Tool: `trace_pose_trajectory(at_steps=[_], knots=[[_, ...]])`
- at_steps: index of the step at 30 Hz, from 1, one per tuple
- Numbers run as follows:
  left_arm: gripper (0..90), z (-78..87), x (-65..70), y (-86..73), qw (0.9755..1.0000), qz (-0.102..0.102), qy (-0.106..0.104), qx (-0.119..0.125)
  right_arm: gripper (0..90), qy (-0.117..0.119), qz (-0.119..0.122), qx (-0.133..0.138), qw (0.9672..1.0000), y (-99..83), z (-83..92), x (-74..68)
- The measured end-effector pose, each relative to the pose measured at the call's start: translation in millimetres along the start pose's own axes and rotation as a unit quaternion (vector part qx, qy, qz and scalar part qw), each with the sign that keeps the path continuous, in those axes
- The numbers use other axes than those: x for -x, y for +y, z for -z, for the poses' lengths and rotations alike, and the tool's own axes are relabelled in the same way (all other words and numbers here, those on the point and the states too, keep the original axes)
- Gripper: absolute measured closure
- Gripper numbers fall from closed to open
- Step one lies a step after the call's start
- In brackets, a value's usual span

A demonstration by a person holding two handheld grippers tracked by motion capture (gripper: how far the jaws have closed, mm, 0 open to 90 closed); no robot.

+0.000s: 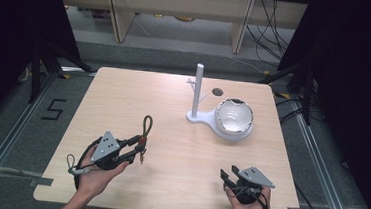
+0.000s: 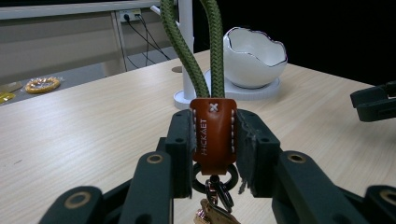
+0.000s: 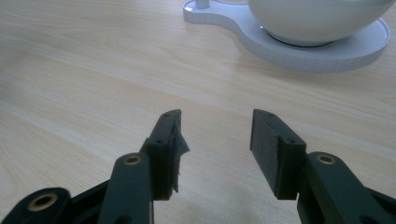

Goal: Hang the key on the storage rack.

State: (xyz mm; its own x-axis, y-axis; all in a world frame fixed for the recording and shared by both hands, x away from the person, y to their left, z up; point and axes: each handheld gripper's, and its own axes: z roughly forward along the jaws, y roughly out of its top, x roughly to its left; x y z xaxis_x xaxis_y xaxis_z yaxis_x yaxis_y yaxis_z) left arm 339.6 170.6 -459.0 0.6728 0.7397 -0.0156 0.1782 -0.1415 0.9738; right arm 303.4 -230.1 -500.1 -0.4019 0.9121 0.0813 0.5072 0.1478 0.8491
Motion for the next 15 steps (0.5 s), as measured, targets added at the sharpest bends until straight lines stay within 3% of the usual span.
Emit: trace_pose_trajectory(at_steps=[2,4,6,8,9,15], knots=[[67.6,-1.5,-0.6,1.2,1.0000,-0.001,0.000,0.000,54.2,-0.004,0.004,0.005,1.0000,-0.6,-2.2,0.5],[67.6,-3.9,-1.4,2.2,1.0000,-0.002,-0.001,0.002,54.2,0.000,-0.022,0.001,0.9998,-0.7,-0.6,-3.7],[67.6,-4.7,-2.0,3.5,1.0000,-0.004,0.001,-0.003,54.1,-0.005,-0.009,-0.001,0.9999,-0.3,0.3,-2.6],[67.6,-6.5,-2.4,4.4,1.0000,-0.006,0.000,-0.003,54.2,-0.003,-0.012,-0.002,0.9999,-0.2,0.4,-3.4],[67.6,-8.3,-2.5,4.4,1.0000,-0.004,-0.002,0.003,54.1,-0.001,0.005,0.005,1.0000,0.0,-0.8,-0.4],[67.6,-12.5,-3.5,6.7,1.0000,-0.006,-0.001,-0.004,54.1,0.002,0.004,0.013,0.9999,0.2,-1.6,0.0]])
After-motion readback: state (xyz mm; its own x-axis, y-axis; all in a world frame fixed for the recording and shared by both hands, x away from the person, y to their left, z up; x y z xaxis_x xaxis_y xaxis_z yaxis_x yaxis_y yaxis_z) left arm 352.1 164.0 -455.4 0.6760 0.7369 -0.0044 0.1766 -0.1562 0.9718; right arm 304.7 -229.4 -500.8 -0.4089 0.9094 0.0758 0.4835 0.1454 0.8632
